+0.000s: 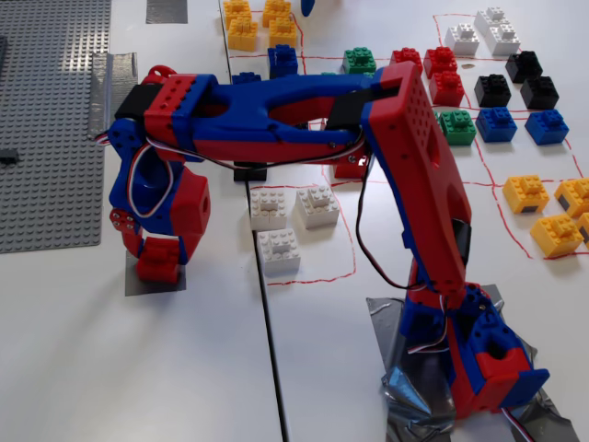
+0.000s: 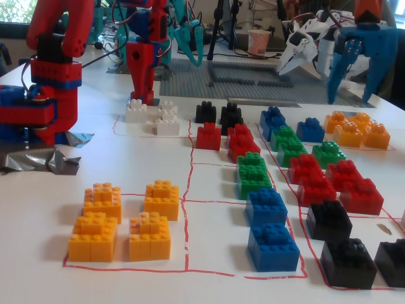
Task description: Grab the block and put it in the grey marker
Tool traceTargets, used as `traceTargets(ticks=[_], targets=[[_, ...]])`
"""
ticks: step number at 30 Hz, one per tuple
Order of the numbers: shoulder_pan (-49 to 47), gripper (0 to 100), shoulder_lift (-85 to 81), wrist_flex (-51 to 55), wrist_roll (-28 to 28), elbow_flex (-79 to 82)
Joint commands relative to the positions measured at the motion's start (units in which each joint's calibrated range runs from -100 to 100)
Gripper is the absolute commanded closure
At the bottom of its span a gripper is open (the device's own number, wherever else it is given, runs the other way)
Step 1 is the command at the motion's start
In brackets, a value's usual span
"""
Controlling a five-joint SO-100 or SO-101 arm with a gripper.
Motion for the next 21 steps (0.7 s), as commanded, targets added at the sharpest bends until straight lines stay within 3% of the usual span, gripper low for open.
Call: traceTargets(ticks=[1,11,21], targets=[[-0.82,74,-2.75,1.39,-0.59,-4.36],[-1.21,63,-4.16,4.39,-2.0,-7.36],[-0.82,65,-12.41,7.15,-1.22,-3.91]])
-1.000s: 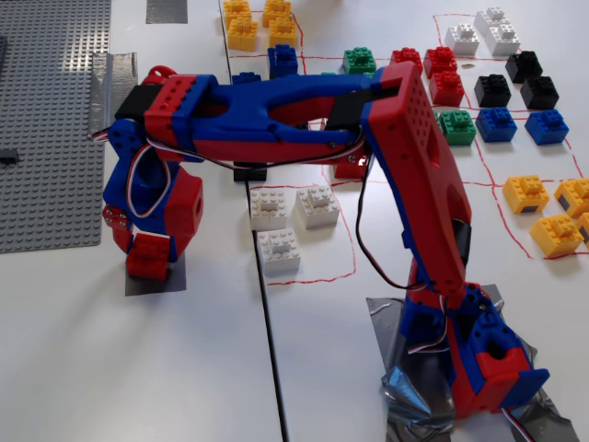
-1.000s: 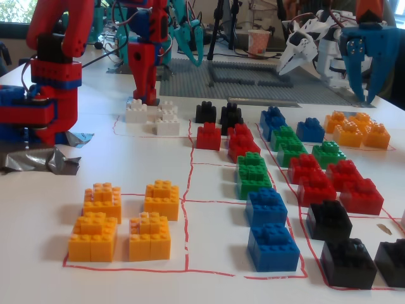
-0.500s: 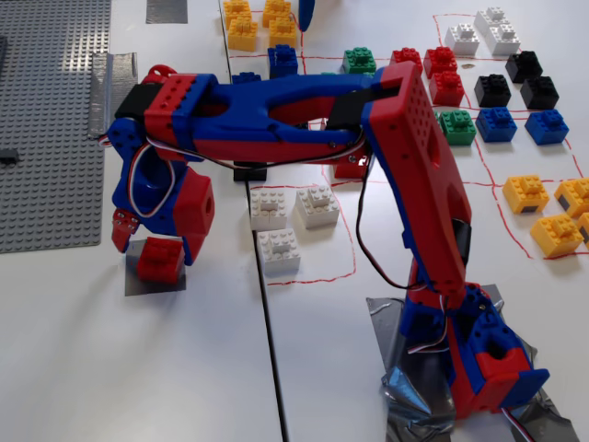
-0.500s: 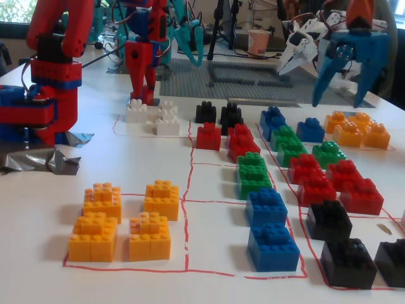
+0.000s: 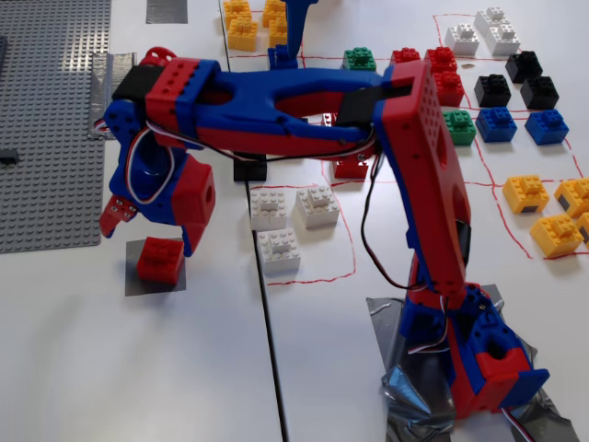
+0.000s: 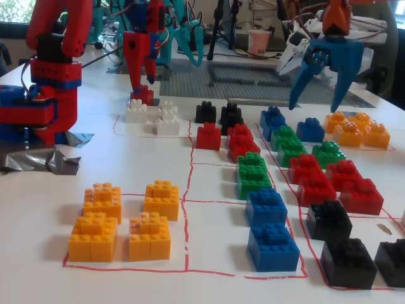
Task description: Grab the block and put it in the grey marker
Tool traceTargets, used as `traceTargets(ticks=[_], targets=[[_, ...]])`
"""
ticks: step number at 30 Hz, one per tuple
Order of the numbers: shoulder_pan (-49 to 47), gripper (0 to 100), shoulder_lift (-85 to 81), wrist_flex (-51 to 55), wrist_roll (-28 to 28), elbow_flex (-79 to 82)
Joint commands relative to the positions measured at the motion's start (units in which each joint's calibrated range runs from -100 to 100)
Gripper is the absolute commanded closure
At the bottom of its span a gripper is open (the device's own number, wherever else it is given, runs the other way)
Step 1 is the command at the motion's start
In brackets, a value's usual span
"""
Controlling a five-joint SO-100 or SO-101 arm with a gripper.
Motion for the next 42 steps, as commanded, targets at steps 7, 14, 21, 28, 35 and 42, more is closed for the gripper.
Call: traceTargets(ticks=[7,14,21,28,35,42], targets=[[1.63,73,-14.42,2.54,1.47,-0.27],[5.36,83,-20.53,4.0,2.49,0.64],[9.39,94,-24.07,7.08,2.44,0.64],[14.29,97,-27.54,9.03,1.37,1.63],[19.99,100,-31.42,11.22,-0.54,2.18],[27.54,100,-36.2,13.25,-0.24,5.18]])
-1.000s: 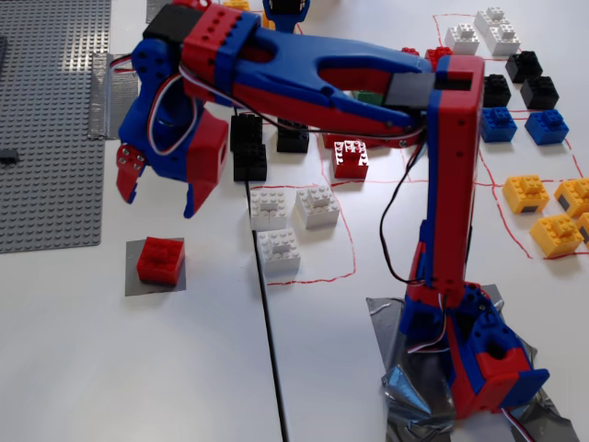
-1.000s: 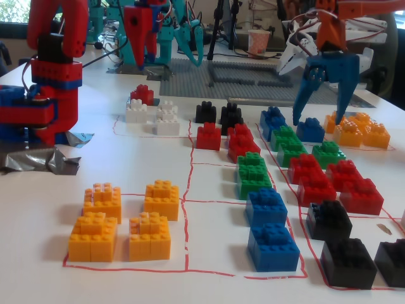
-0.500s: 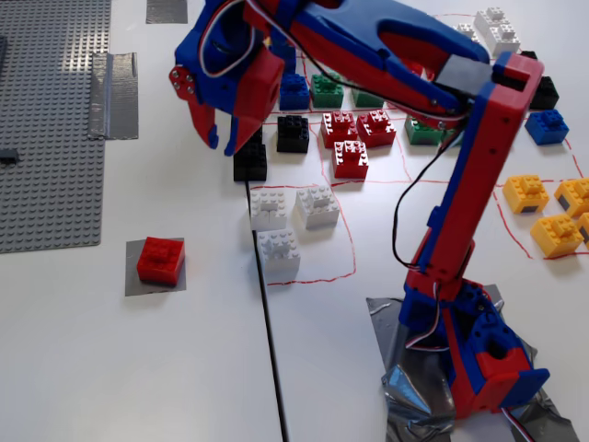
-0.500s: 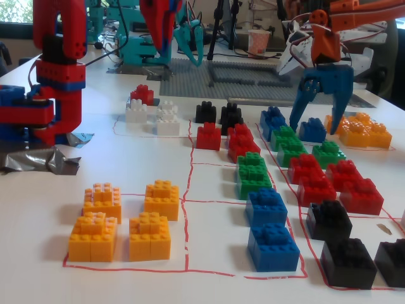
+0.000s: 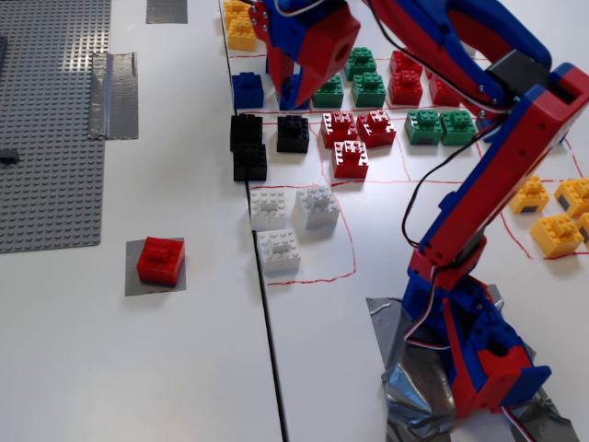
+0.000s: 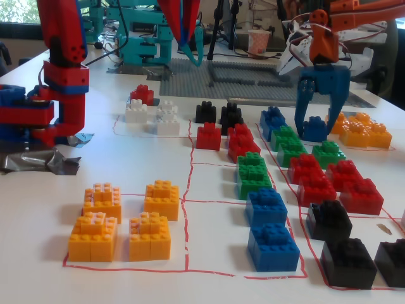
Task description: Grab the block and put it in the grey marker
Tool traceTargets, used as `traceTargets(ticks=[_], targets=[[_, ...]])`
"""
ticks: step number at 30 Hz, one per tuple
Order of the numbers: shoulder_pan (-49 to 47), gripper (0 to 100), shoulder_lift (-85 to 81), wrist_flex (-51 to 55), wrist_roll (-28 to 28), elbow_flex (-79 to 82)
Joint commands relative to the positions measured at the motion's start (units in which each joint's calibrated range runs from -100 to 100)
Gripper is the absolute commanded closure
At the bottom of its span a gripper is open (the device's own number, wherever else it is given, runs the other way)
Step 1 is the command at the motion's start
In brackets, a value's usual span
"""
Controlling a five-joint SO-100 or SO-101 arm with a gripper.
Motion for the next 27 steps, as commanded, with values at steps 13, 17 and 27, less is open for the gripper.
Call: traceTargets(ticks=[13,17,27], targets=[[22.68,100,-7.38,2.01,1.9,0.0],[27.88,100,-7.38,1.84,1.95,2.27],[35.93,100,-7.22,-7.0,2.83,10.72]])
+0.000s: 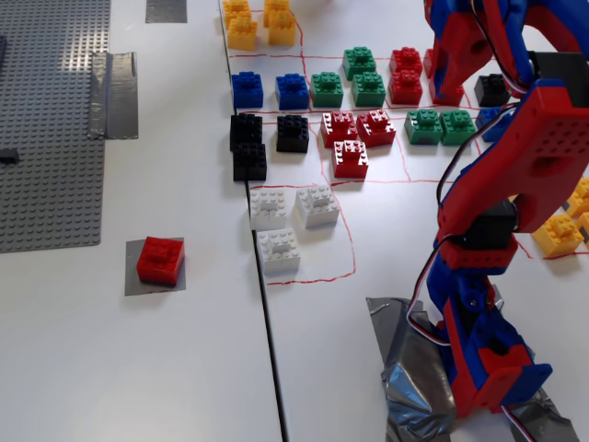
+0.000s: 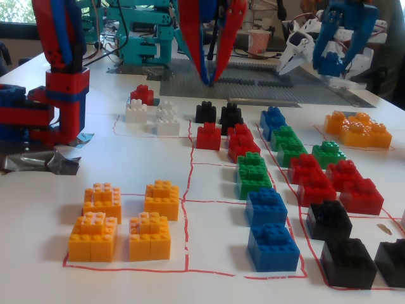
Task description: Grab the block and put it in the grey marker
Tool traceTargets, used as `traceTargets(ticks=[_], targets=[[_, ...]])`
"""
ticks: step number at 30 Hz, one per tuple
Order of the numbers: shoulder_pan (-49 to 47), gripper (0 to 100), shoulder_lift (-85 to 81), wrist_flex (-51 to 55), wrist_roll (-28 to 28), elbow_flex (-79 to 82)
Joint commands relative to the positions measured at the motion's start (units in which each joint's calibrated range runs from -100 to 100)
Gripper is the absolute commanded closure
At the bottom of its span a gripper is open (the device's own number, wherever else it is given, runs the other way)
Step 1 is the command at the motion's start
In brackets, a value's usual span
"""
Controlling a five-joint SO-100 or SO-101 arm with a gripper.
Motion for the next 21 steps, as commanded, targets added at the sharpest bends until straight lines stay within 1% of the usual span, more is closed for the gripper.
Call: traceTargets(ticks=[1,10,21], targets=[[1.64,100,-3.21,-2.39,0.73,-0.82],[1.34,100,-2.64,-5.88,0.54,1.82],[0.66,100,-2.47,-6.2,0.54,2.63]])
